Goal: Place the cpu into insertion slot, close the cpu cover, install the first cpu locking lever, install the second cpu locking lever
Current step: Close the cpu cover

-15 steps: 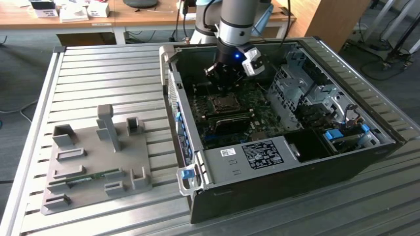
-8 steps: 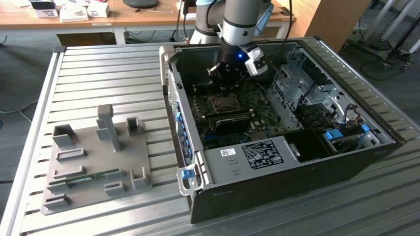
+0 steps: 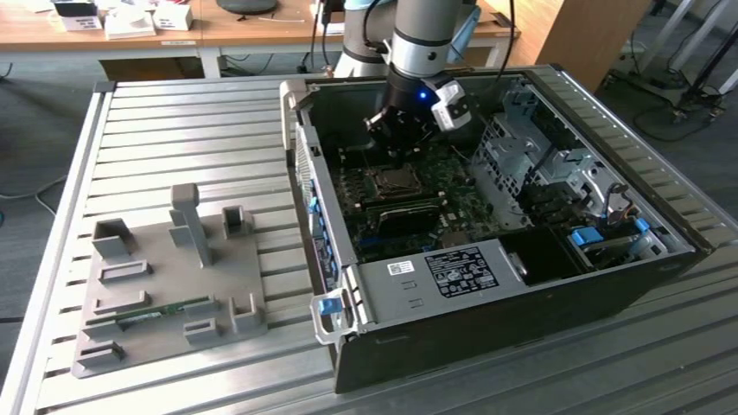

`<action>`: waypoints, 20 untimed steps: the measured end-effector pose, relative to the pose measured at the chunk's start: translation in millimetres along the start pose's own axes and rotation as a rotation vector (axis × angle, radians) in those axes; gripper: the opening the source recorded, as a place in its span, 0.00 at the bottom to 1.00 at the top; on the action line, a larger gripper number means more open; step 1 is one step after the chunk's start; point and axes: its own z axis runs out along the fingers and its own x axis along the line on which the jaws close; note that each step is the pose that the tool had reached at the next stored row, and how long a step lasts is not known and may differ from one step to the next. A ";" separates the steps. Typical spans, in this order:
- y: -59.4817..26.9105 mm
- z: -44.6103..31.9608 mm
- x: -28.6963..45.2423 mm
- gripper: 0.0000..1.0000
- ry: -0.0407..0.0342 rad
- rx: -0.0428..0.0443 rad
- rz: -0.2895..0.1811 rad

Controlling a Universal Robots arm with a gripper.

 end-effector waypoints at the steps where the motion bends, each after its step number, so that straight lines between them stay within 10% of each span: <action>1: 0.0 -0.2 0.0 0.11 -0.0001 -0.0002 0.000; 20: -0.5 -2.4 -7.4 0.11 0.0001 0.0001 0.000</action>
